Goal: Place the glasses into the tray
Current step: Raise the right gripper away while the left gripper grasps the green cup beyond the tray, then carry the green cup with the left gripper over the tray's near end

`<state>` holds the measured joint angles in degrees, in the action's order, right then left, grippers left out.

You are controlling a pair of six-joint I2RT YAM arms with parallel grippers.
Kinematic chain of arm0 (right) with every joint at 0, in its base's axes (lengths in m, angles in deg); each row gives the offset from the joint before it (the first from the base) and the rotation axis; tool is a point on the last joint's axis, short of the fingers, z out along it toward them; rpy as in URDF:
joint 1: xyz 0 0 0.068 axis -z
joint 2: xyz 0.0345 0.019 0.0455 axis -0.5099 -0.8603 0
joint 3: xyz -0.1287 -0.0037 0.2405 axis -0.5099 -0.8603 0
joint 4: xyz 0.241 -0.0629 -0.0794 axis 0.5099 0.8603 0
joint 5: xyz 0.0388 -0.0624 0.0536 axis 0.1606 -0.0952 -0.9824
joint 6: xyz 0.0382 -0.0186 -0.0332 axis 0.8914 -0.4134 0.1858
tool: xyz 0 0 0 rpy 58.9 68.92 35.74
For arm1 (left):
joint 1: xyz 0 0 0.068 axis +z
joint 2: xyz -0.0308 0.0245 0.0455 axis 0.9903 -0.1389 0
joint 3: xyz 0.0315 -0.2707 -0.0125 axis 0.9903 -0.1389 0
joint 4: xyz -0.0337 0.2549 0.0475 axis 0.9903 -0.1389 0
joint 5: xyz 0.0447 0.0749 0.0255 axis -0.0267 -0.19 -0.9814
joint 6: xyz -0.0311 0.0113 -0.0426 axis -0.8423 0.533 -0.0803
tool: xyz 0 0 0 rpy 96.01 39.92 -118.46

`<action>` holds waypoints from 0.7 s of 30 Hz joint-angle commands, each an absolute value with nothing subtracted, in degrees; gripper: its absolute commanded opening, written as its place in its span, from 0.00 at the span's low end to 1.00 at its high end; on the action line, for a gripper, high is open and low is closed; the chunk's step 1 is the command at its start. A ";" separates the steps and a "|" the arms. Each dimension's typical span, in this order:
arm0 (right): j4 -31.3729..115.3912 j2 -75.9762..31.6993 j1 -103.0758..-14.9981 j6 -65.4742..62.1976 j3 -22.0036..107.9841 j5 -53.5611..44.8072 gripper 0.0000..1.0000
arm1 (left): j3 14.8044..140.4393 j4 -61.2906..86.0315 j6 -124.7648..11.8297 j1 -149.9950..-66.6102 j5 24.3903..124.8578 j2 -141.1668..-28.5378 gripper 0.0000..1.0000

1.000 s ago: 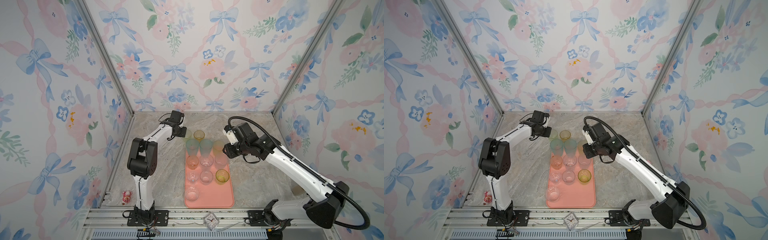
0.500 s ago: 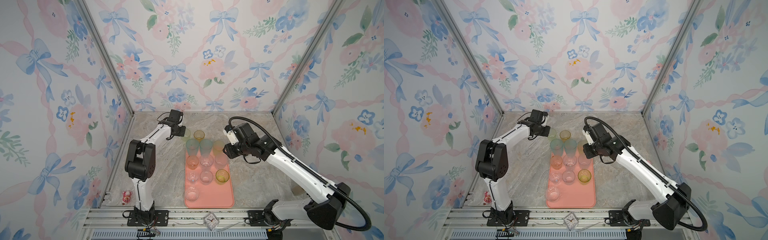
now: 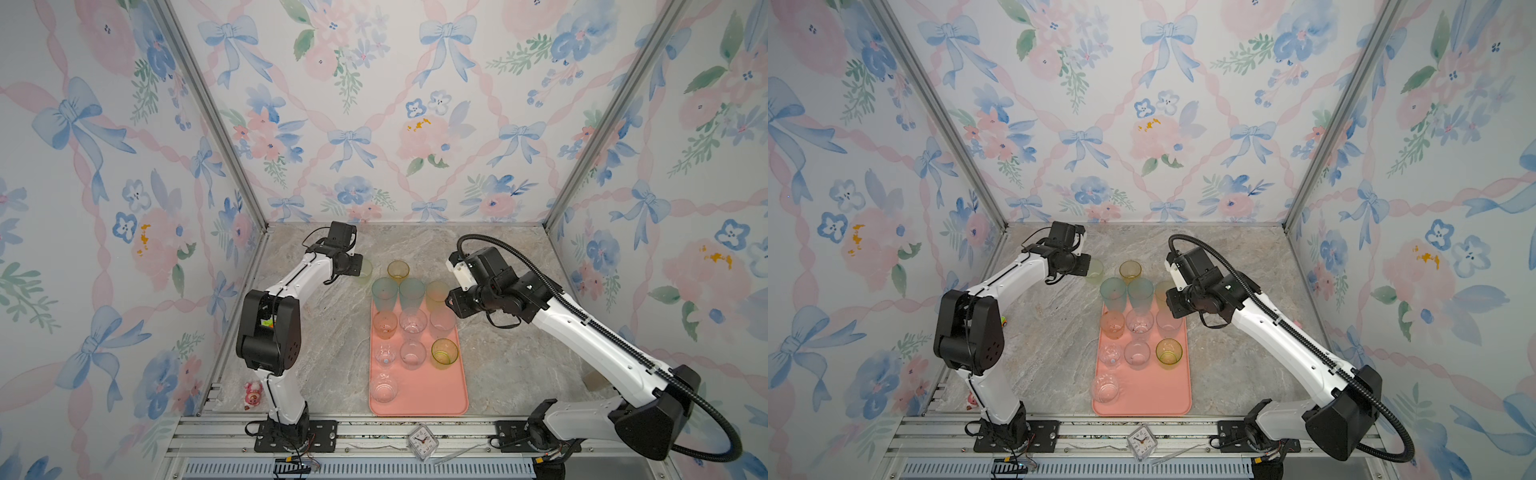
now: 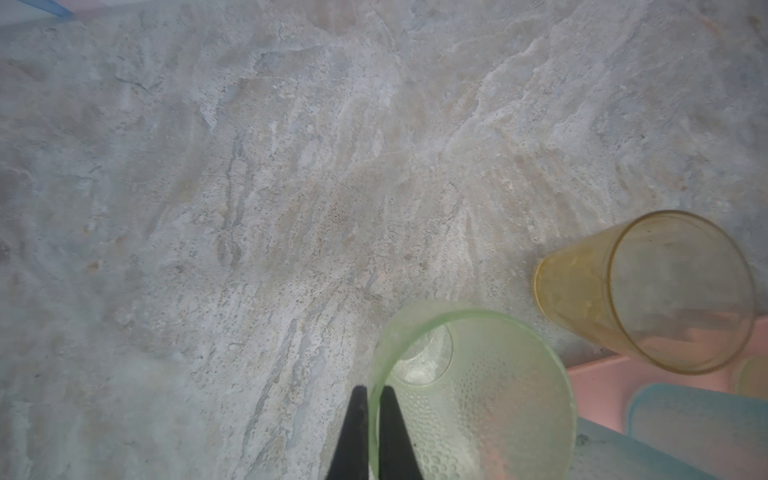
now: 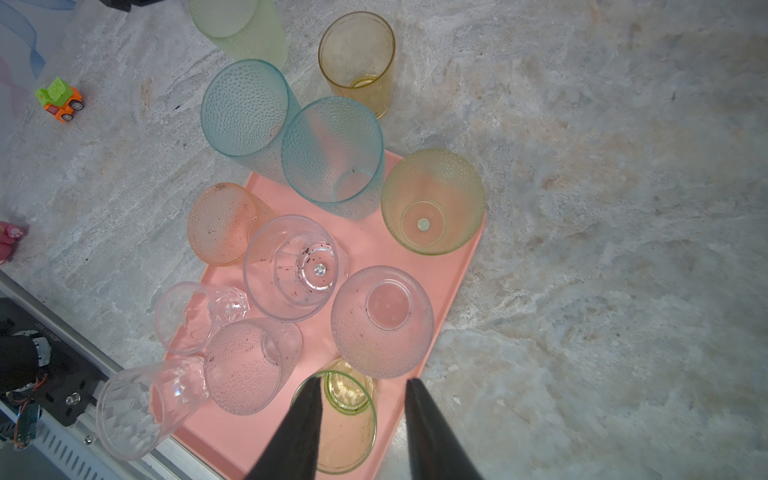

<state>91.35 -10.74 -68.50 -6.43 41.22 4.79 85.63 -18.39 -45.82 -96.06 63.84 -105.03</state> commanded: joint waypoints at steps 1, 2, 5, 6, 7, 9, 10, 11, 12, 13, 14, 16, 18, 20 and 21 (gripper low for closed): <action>90.48 -9.59 -67.66 -5.91 40.01 4.85 0.37 | 84.01 -18.31 -45.30 -95.84 62.97 -100.19 0.00; 90.48 -9.61 -67.64 -5.94 39.91 4.88 0.37 | 83.56 -18.35 -45.40 -95.83 62.97 -99.14 0.00; 90.58 -9.29 -67.66 -5.82 39.61 5.01 0.37 | 82.09 -18.31 -45.65 -95.87 62.88 -95.85 0.00; 90.56 -9.07 -67.66 -5.82 39.37 5.14 0.37 | 81.55 -18.33 -45.75 -95.86 62.85 -94.62 0.00; 90.56 -8.88 -67.57 -5.81 39.15 5.36 0.37 | 81.01 -18.32 -45.86 -95.87 62.88 -93.42 0.00; 90.56 -8.61 -67.43 -5.83 38.62 5.66 0.37 | 80.06 -18.39 -45.98 -95.89 63.13 -91.49 0.00; 90.50 -8.44 -67.27 -5.78 38.28 5.72 0.37 | 79.63 -18.46 -45.87 -95.98 63.40 -90.50 0.00; 90.36 -8.31 -67.09 -5.64 38.01 5.68 0.37 | 79.23 -18.53 -45.93 -95.98 63.63 -89.69 0.00; 90.22 -8.21 -66.83 -5.70 37.58 5.68 0.37 | 78.75 -18.55 -45.98 -96.09 63.93 -88.61 0.00; 90.05 -8.08 -66.46 -5.55 37.23 5.68 0.37 | 78.37 -18.86 -46.08 -96.14 64.26 -87.50 0.00; 89.86 -8.01 -65.98 -5.58 36.94 5.68 0.37 | 78.15 -19.27 -46.10 -96.37 64.44 -86.66 0.00; 89.77 -7.91 -64.57 -5.41 36.20 5.76 0.37 | 77.89 -20.67 -46.02 -97.13 64.78 -84.69 0.00; 89.69 -7.68 -63.36 -5.21 35.66 5.70 0.37 | 77.78 -21.98 -45.82 -98.22 65.22 -82.99 0.00; 89.37 -7.38 -62.37 -5.04 35.03 5.51 0.37 | 77.86 -23.43 -45.58 -99.90 65.26 -81.52 0.00; 89.20 -7.14 -61.93 -5.03 34.79 5.37 0.37 | 77.95 -24.31 -45.50 -100.86 64.88 -80.70 0.00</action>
<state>90.02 -8.90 -63.12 -5.82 36.00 5.05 78.24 -21.61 -45.86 -99.03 64.08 -83.20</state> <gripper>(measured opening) 0.373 0.048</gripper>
